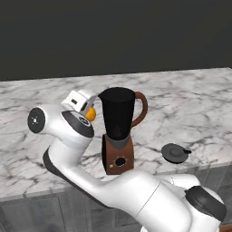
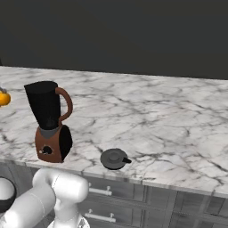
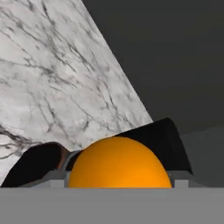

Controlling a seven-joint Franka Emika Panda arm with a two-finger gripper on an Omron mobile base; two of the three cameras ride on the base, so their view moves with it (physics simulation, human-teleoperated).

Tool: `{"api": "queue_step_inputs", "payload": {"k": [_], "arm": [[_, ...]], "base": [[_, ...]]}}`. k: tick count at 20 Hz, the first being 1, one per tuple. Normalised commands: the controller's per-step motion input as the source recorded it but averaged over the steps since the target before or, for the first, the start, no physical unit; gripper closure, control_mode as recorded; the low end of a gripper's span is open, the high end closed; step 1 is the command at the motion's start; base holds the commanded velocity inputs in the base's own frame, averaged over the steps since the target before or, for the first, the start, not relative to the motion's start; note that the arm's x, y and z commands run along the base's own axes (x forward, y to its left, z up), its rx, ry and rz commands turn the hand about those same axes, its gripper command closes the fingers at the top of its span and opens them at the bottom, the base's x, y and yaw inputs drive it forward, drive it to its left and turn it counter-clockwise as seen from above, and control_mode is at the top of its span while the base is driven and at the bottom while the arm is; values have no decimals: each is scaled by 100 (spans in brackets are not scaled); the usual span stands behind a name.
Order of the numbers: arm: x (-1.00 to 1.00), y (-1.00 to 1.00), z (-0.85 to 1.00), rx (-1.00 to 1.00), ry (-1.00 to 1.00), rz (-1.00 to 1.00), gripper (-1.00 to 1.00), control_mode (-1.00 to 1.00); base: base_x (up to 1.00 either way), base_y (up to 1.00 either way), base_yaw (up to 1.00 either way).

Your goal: Open the blender lid, put the orange in the blender, close the lid, and start the blender.

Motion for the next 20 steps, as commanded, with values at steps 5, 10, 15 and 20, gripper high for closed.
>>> {"api": "queue_step_inputs", "payload": {"k": [5, 10, 15, 20], "arm": [[0, -36, 60, 24, -18, 0, 100, -100], [7, -39, 39, 28, -10, 0, 100, -100], [28, -43, 17, 30, 0, 0, 100, -100], [45, -49, 16, 32, 1, 0, 100, -100]], "base": [[0, 0, 0], [0, 0, 0], [0, 0, 0], [0, 0, 0]]}}
